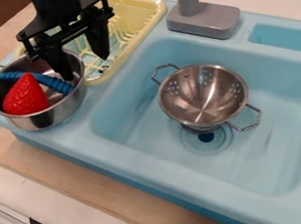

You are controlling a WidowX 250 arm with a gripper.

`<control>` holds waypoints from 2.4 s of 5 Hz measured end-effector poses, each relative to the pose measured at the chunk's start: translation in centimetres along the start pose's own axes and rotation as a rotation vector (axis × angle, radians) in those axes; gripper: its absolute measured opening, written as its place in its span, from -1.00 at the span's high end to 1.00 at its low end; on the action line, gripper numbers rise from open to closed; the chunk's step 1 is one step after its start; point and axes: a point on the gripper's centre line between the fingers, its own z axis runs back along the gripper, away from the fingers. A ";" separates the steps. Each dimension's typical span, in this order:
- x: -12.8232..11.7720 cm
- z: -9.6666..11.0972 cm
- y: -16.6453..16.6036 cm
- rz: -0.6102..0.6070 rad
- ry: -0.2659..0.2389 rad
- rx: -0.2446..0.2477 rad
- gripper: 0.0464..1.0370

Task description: Moved the silver pot to the upper left dish rack

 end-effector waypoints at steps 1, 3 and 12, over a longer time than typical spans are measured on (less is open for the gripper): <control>0.1 -0.5 0.0 0.012 0.005 0.016 0.29; 0.3 -0.7 -0.1 -0.001 0.004 0.017 0.94; 4.6 -0.9 -9.1 -0.069 -0.006 0.098 0.96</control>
